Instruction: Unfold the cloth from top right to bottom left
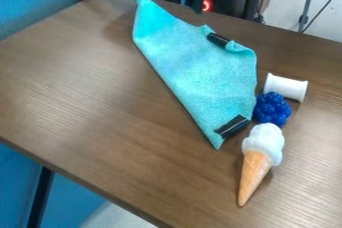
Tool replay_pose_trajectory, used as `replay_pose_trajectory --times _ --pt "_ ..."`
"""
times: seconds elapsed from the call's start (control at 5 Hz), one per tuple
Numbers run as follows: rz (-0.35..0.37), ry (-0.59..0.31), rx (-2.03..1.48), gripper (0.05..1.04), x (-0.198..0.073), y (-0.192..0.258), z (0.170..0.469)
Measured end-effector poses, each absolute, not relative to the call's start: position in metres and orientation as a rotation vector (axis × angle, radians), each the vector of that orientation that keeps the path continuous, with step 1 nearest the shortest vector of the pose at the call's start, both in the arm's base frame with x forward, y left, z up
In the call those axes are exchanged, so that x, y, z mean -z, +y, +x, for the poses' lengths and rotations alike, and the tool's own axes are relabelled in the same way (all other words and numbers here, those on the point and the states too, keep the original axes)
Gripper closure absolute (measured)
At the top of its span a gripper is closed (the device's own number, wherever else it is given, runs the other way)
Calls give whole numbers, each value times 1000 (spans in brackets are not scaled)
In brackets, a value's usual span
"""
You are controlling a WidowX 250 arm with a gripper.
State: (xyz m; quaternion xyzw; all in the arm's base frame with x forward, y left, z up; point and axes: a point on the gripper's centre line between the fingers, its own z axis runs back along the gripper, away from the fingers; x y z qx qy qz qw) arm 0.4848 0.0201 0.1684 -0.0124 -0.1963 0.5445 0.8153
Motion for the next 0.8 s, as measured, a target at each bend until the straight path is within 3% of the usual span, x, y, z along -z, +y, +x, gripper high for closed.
replay_pose_trajectory --times 0.2,0.8 --pt "4 -371 -1161 84 -144 19 486" --pt "39 -420 -1149 84 -123 1 496"
